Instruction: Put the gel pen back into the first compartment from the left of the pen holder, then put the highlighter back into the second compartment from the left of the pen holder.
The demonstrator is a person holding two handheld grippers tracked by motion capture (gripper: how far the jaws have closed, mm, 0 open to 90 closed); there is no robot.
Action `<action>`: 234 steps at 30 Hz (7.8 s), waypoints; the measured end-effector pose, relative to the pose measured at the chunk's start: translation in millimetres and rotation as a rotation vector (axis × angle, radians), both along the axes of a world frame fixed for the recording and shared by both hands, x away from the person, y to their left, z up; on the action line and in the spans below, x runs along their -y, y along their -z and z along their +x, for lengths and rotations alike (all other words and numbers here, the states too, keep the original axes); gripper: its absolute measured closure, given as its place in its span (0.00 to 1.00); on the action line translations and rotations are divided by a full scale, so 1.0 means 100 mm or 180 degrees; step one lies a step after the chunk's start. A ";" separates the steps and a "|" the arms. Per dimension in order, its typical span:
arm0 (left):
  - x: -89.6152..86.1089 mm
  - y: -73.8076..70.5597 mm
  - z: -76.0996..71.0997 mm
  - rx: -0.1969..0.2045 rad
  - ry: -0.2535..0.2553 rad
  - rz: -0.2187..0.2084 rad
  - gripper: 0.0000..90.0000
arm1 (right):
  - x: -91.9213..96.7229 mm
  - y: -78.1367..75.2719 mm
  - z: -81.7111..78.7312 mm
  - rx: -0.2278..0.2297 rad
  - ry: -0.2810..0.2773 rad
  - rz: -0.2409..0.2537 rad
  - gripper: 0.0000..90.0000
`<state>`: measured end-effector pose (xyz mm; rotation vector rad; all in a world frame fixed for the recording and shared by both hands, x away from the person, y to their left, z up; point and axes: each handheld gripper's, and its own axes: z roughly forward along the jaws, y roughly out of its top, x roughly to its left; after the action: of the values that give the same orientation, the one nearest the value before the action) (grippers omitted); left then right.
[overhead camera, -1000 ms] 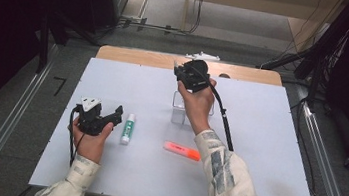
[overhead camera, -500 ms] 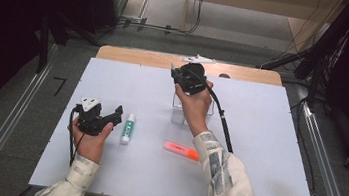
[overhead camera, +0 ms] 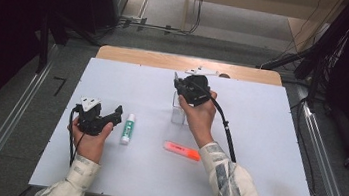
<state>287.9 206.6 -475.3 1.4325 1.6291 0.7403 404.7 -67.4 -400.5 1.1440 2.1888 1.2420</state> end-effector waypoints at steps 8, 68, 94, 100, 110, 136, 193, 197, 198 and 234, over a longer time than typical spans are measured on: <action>0.01 0.00 0.00 -0.0011 0.0005 0.0015 0.26 | 0.11 0.09 -0.15 -0.0051 -0.0043 -0.0054 0.87; 0.01 0.02 -0.01 -0.0035 -0.0015 0.0044 0.25 | 0.70 0.26 -0.69 0.0160 -0.0138 0.0150 0.44; 0.01 0.03 0.00 -0.0043 -0.0013 0.0060 0.23 | 0.95 0.61 -1.06 -0.0043 -0.0301 0.0050 0.36; 0.02 0.03 0.00 -0.0049 -0.0012 0.0052 0.23 | 0.98 0.70 -1.12 -0.0097 -0.0349 -0.0011 0.36; 0.02 0.02 0.00 -0.0045 -0.0009 0.0051 0.23 | 0.98 0.82 -1.20 -0.0171 -0.0456 -0.0146 0.36; 0.02 0.02 0.00 -0.0030 -0.0004 0.0030 0.23 | 0.93 1.11 -1.30 -0.0287 -0.0624 -0.0496 0.37; 0.02 0.01 0.00 -0.0019 -0.0012 0.0038 0.23 | 1.27 0.48 -1.37 0.0062 -0.0444 -0.0222 0.72; 0.03 0.01 0.01 -0.0020 -0.0012 0.0040 0.23 | 1.32 0.36 -1.33 0.0130 -0.0391 -0.0198 0.72; 0.03 0.01 0.01 -0.0018 -0.0012 0.0037 0.23 | 1.32 0.33 -1.31 0.0146 -0.0378 -0.0201 0.72; 0.03 0.02 0.01 -0.0037 0.0000 0.0031 0.23 | 1.13 0.01 -0.64 -0.0063 -0.0341 -0.0566 0.72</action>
<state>289.1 203.5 -477.0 1.4463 1.6365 0.7419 340.4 -180.2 -401.4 0.9840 2.3488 1.0557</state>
